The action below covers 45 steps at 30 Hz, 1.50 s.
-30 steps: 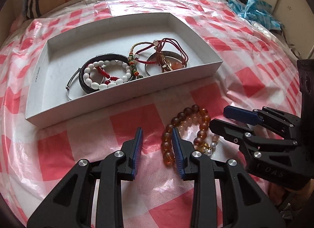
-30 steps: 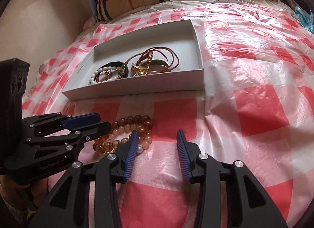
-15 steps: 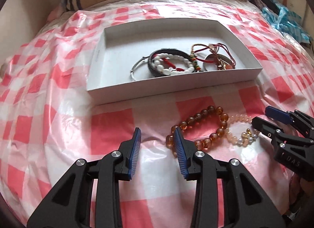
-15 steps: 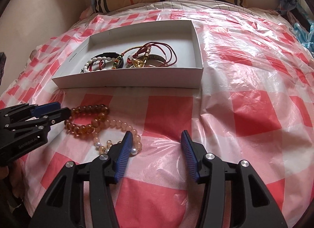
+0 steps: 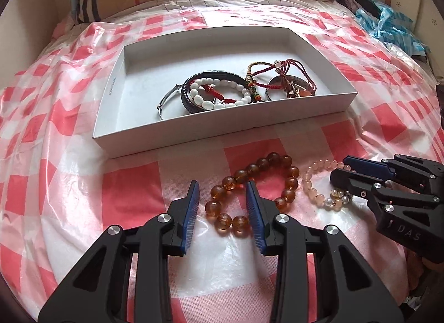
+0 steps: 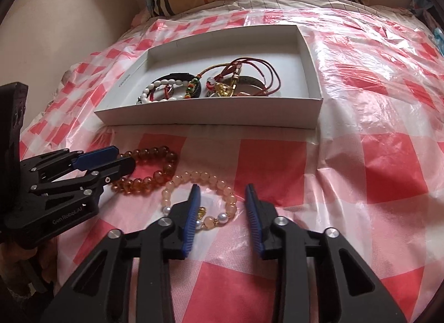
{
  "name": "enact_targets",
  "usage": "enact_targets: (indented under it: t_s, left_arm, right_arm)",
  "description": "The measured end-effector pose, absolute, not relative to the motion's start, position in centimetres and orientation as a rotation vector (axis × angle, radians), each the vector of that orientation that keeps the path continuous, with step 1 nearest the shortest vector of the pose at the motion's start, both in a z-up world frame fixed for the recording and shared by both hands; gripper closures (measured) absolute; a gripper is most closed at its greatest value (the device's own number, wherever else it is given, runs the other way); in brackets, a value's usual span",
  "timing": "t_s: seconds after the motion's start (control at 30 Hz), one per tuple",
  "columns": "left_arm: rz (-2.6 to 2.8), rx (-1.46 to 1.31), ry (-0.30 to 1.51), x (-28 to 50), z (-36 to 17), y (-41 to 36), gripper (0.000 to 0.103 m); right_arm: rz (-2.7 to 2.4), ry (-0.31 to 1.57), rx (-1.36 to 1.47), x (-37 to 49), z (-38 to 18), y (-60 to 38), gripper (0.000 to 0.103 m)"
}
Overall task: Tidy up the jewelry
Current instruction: 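Move the left gripper to the amber bead bracelet while the right approaches the pearl bracelet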
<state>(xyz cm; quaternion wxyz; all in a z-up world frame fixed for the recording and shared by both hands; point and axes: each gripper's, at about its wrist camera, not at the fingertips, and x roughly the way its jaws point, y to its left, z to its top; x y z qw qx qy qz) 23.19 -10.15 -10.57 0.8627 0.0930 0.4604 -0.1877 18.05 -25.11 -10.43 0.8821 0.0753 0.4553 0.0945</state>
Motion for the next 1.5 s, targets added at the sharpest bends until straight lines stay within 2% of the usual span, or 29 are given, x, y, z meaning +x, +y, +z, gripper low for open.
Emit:
enact_targets:
  t_s: [0.03, 0.07, 0.13, 0.3, 0.37, 0.53, 0.63, 1.07, 1.17, 1.3, 1.5]
  left_arm:
    - [-0.397, 0.197, 0.968, 23.1, -10.6, -10.2, 0.083]
    - [-0.401, 0.195, 0.97, 23.0, -10.7, -10.1, 0.089]
    - [-0.409, 0.18, 0.969, 22.8, -10.7, -9.9, 0.092]
    - [-0.417, 0.171, 0.984, 22.8, -11.0, -9.9, 0.092]
    - [-0.431, 0.158, 0.986, 22.8, -10.9, -9.7, 0.092]
    - [-0.431, 0.058, 0.994, 22.8, -10.7, -8.0, 0.092]
    - [-0.434, 0.033, 0.999, 22.9, -10.7, -7.6, 0.092]
    - [-0.431, 0.078, 1.02, 23.0, -11.2, -8.5, 0.088]
    - [-0.433, 0.084, 1.021, 23.0, -11.3, -8.6, 0.087]
    - [-0.437, 0.09, 1.021, 22.9, -11.3, -8.8, 0.085]
    - [-0.448, 0.092, 1.018, 22.8, -11.4, -8.9, 0.081]
  right_arm:
    - [0.217, 0.943, 0.133, 17.9, -10.3, -24.6, 0.086]
    - [0.231, 0.94, 0.114, 17.8, -10.1, -24.3, 0.088]
    - [0.21, 0.948, 0.107, 17.9, -10.2, -24.2, 0.089]
    - [0.168, 0.986, 0.098, 18.5, -10.8, -24.4, 0.088]
    - [0.201, 0.987, 0.09, 18.5, -10.7, -24.0, 0.092]
    - [0.272, 0.932, 0.413, 17.6, -10.3, -27.2, 0.094]
    - [0.275, 0.888, 0.497, 17.0, -10.0, -28.3, 0.094]
    - [0.242, 0.999, 0.399, 18.1, -11.4, -26.8, 0.091]
    - [0.248, 1.007, 0.364, 18.2, -11.4, -26.2, 0.084]
    - [0.257, 1.01, 0.286, 18.4, -11.1, -24.9, 0.069]
    - [0.25, 1.002, 0.271, 18.4, -11.2, -24.7, 0.07]
